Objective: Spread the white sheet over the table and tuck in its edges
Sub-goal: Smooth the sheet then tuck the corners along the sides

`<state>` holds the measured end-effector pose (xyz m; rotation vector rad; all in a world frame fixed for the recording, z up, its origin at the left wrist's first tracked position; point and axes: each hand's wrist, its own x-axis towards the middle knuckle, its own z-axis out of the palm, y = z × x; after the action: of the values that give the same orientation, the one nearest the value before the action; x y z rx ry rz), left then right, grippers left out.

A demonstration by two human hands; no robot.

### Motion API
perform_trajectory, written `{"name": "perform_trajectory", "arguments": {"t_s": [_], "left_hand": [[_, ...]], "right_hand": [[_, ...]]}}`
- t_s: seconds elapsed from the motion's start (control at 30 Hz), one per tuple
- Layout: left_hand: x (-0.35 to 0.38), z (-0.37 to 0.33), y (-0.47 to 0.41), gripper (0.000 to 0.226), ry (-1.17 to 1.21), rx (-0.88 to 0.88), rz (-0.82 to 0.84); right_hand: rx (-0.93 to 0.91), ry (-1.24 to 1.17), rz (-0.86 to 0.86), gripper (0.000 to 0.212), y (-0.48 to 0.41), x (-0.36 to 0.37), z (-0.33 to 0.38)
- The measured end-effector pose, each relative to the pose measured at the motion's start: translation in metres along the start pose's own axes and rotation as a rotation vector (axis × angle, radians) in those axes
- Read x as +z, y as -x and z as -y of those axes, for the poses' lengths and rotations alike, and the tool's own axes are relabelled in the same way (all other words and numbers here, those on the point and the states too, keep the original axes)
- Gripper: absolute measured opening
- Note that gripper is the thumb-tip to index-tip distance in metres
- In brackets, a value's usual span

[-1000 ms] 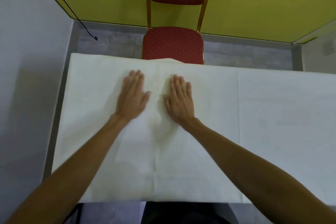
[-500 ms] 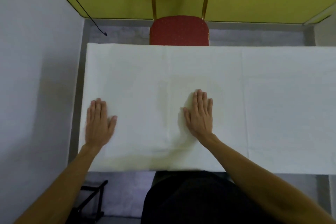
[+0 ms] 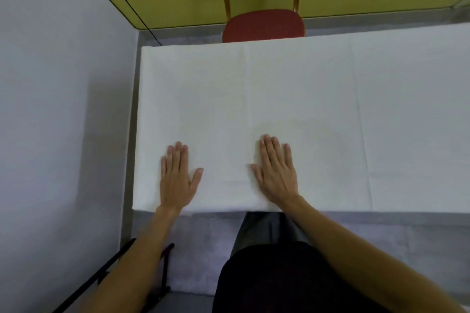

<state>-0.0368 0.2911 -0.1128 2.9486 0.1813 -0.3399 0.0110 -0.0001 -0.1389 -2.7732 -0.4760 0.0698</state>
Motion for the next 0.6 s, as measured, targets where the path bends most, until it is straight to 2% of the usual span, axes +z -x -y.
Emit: {"name": "perform_trajectory", "arguments": {"t_s": [0.1,0.17,0.23,0.37,0.43,0.5,0.6], "left_hand": [[-0.014,0.055,0.009,0.082,-0.002,-0.01,0.012],[-0.017,0.06,0.013,0.085,0.029,-0.026,0.026],[-0.013,0.036,0.015,0.084,0.094,-0.058,0.005],[0.011,-0.052,0.033,0.069,0.147,0.18,0.001],[0.021,-0.08,0.041,0.062,0.159,0.198,0.006],[0.023,-0.077,0.043,0.061,0.119,0.194,0.017],[0.018,-0.036,0.043,0.066,-0.052,0.29,0.027]], "right_hand": [[0.038,0.027,0.02,0.067,0.0,0.0,0.002],[0.101,0.02,0.057,0.07,0.003,-0.001,0.012],[0.12,-0.001,0.074,0.069,0.012,0.003,0.029],[-0.001,0.002,0.085,0.063,0.034,0.02,0.069],[0.008,0.042,0.085,0.066,0.038,0.023,0.072],[-0.017,0.074,0.104,0.068,0.039,0.022,0.068],[-0.003,0.107,0.094,0.068,0.038,0.021,0.066]]}}
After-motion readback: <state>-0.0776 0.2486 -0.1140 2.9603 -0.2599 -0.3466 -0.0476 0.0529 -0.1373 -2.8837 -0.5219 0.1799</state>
